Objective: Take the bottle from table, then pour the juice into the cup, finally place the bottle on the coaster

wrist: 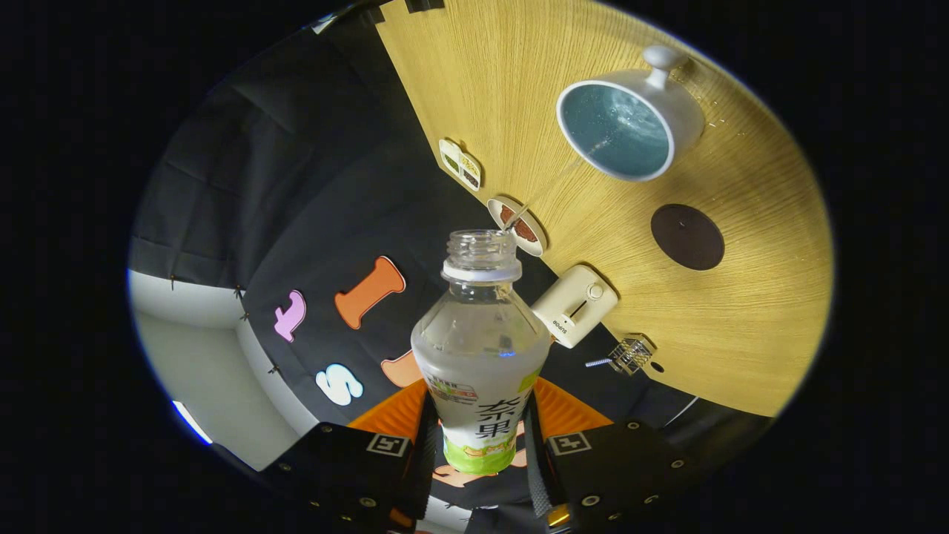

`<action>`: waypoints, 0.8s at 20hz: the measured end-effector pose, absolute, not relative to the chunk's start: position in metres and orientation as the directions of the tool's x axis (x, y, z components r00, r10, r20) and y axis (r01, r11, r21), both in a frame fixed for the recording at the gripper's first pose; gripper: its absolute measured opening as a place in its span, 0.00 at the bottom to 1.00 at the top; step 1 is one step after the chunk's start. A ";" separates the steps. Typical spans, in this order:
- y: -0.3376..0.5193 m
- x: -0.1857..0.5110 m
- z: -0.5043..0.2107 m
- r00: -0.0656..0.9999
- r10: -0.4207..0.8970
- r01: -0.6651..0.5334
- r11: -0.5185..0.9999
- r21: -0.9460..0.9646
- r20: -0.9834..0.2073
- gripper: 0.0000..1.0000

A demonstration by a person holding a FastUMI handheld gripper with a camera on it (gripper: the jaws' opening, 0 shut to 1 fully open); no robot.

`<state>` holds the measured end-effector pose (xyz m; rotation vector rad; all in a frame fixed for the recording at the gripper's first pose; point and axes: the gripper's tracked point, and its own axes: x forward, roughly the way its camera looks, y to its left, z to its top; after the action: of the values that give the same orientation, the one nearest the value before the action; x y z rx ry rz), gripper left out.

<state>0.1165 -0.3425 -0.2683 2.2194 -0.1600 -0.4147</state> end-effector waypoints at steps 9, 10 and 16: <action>-0.339 0.109 -0.284 0.925 -0.227 0.169 -0.475 0.864 -0.306 0.53; -0.338 0.108 -0.290 0.920 -0.218 0.213 -0.423 0.881 -0.327 0.54; -0.338 0.100 -0.317 0.884 -0.212 0.406 -0.093 0.909 -0.417 0.54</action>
<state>0.1002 -0.3383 -0.3172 1.5832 0.1562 -0.5198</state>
